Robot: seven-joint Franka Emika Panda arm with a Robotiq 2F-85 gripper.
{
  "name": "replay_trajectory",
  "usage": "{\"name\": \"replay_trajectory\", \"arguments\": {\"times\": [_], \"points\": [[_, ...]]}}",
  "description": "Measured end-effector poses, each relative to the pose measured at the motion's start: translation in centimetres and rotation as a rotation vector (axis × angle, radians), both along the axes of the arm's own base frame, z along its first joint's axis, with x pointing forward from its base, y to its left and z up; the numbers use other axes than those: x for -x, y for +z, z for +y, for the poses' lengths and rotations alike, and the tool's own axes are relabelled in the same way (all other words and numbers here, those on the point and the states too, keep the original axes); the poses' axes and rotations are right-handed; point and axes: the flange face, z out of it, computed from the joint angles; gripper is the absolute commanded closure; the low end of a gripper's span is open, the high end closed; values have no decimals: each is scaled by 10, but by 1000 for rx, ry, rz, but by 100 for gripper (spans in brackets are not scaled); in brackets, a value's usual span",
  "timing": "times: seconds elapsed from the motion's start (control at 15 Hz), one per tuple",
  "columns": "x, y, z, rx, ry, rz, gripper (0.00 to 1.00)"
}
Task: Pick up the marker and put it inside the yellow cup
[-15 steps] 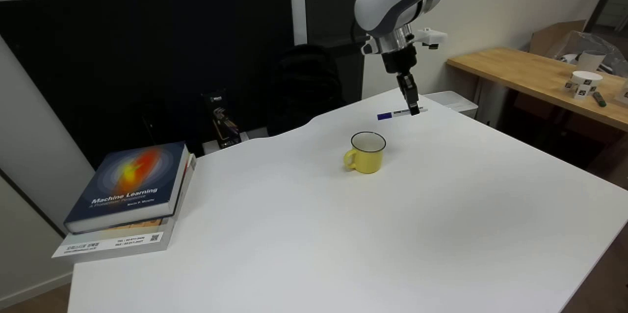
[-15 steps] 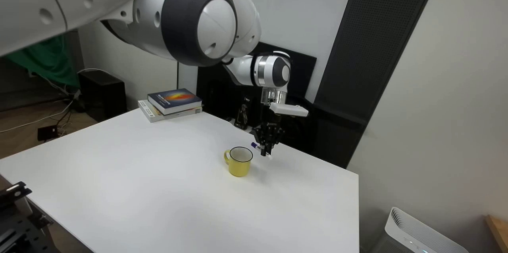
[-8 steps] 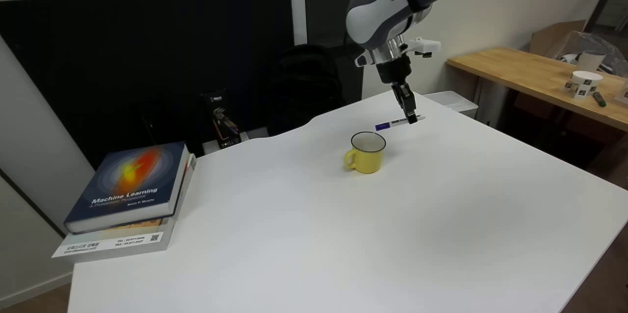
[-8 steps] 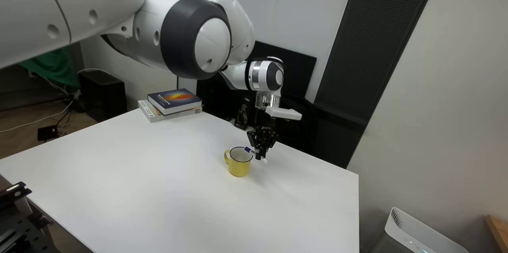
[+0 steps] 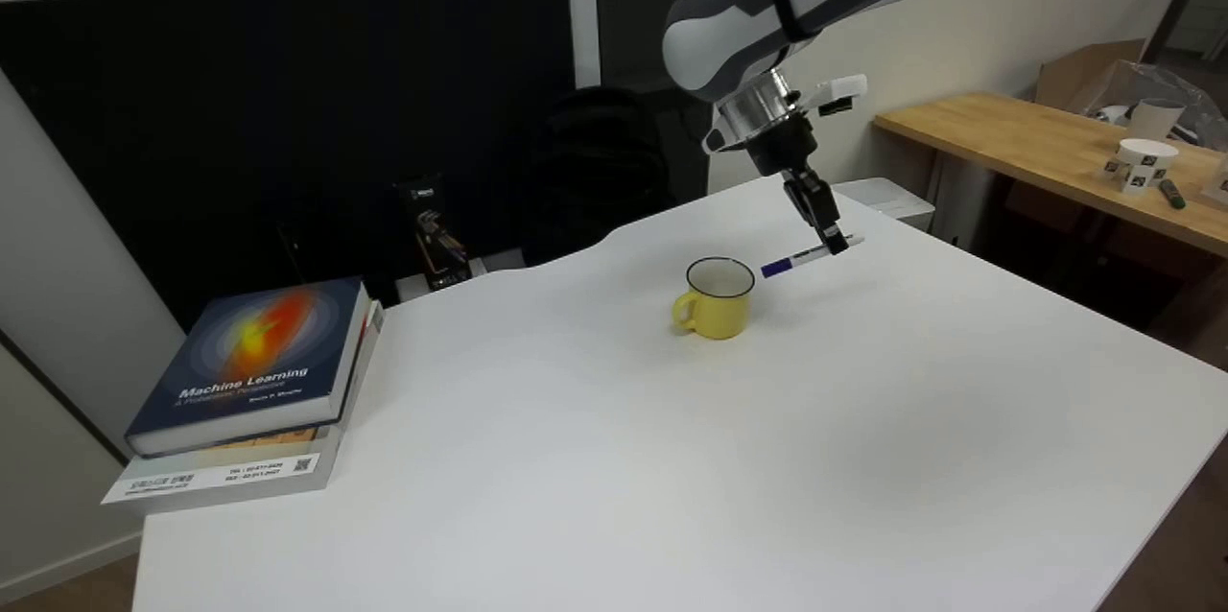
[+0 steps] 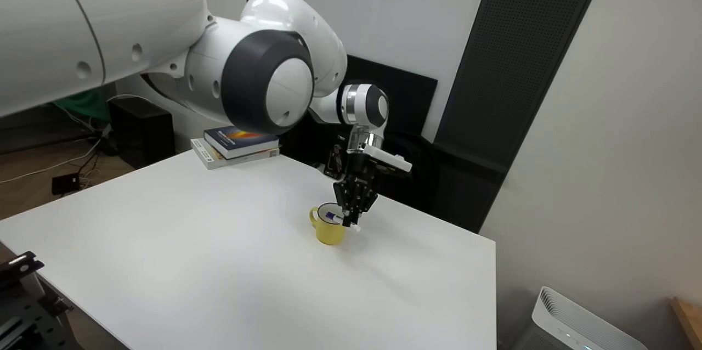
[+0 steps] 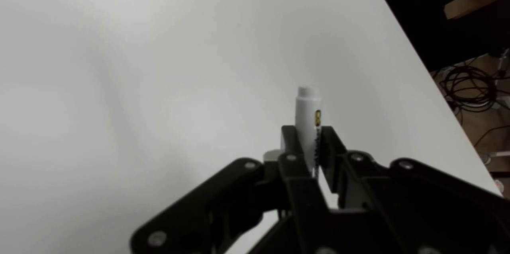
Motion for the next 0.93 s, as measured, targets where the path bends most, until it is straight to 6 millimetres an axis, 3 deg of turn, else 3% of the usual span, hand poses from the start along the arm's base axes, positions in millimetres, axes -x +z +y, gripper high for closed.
{"name": "replay_trajectory", "arguments": {"times": [0.4, 0.87, 0.93], "points": [[8, 1, -15, 116, 11, 86, 96], [-3, 1, -25, 166, 33, 14, 96], [-4, 1, -25, 168, 33, 9, 82]]}}
